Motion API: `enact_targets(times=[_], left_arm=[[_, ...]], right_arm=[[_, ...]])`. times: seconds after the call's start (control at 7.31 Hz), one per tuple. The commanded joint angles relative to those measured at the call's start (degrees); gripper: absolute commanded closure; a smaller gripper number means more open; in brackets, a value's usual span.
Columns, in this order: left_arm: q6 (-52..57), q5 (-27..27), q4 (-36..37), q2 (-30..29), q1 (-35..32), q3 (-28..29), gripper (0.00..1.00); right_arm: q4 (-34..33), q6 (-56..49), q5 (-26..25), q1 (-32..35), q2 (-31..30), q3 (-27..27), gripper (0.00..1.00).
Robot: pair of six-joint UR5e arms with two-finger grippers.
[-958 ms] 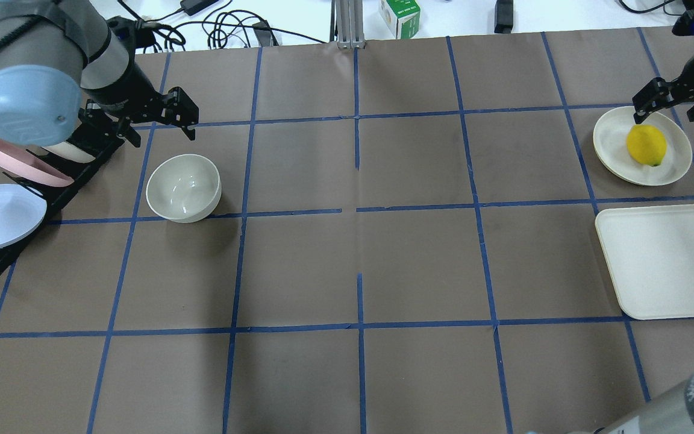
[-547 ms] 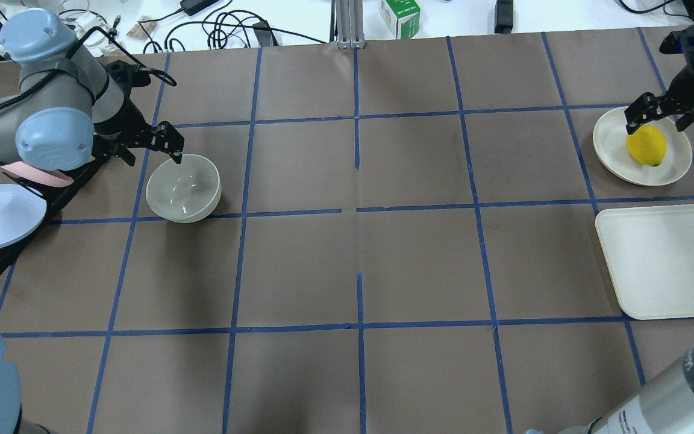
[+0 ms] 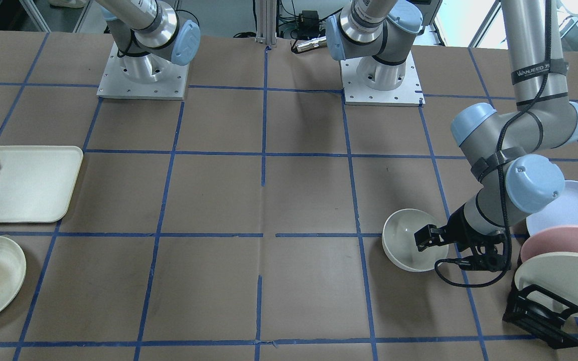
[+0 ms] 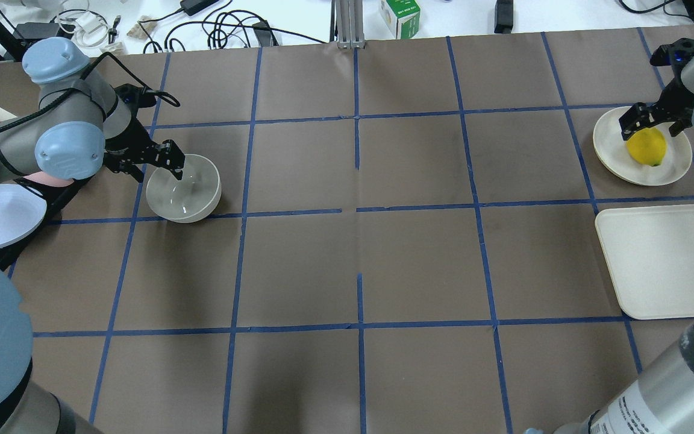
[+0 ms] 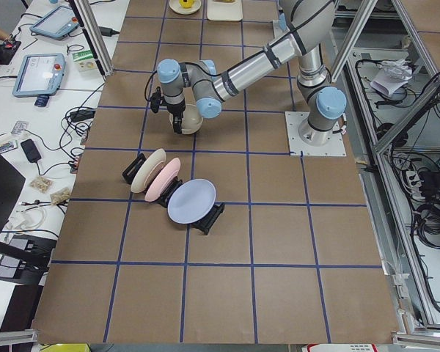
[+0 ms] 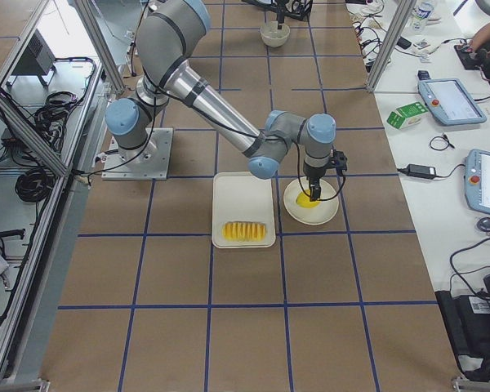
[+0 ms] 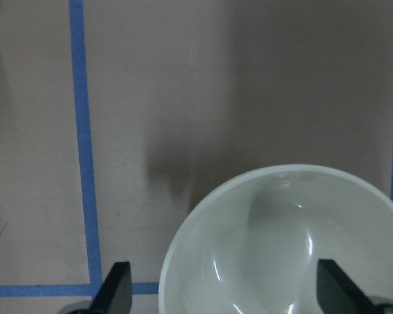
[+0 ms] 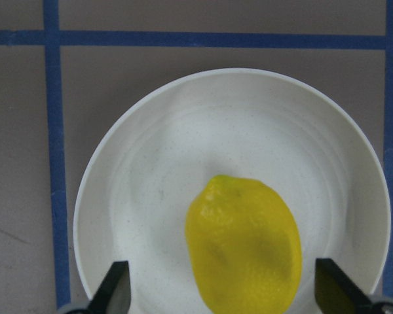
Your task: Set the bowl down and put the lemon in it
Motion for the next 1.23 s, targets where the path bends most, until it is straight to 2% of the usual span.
enact_targets(times=[0.0,0.14,0.27,0.41,0.55,0.68,0.82,0.96,1.09], left_arm=[[-0.04,-0.32,-0.10,0.19,0.38,-1.97,0.64],[-0.12,-0.50,-0.10,0.54,0.38,-2.07,0.93],[-1.00,-0.59,-0.10,0.80,0.03,-1.72,1.00],[-1.09,-1.63,-0.10,1.15,-0.32,-1.37,1.00],[-1.88,-3.99,-0.36,1.76,-1.11,-1.45,1.00],[-5.63,-5.76,-0.54,2.99,-3.12,-1.02,1.00],[-9.14,-8.82,-0.54,3.87,-6.62,-0.84,1.00],[-14.40,-10.50,0.51,2.75,-10.48,-0.75,1.00],[-19.93,-14.00,5.13,2.04,-14.52,-0.84,1.00]], right_arm=[[-0.59,-0.17,-0.18,-0.44,1.51,0.03,0.00],[-0.59,-0.26,-0.09,-1.14,1.95,0.03,0.00],[-0.51,-0.26,-0.01,-1.15,2.31,0.03,0.00],[-0.51,-0.26,-0.01,-1.15,2.40,0.03,0.08],[-0.51,0.00,-0.01,-1.24,2.31,0.03,0.38],[-0.42,0.09,-0.35,-1.24,2.05,0.03,0.82],[0.19,0.79,-0.53,-1.33,1.79,0.03,0.97],[0.63,0.88,-2.27,-1.33,0.91,-0.05,1.00],[1.94,0.88,-3.07,-1.33,-1.01,0.03,1.00]])
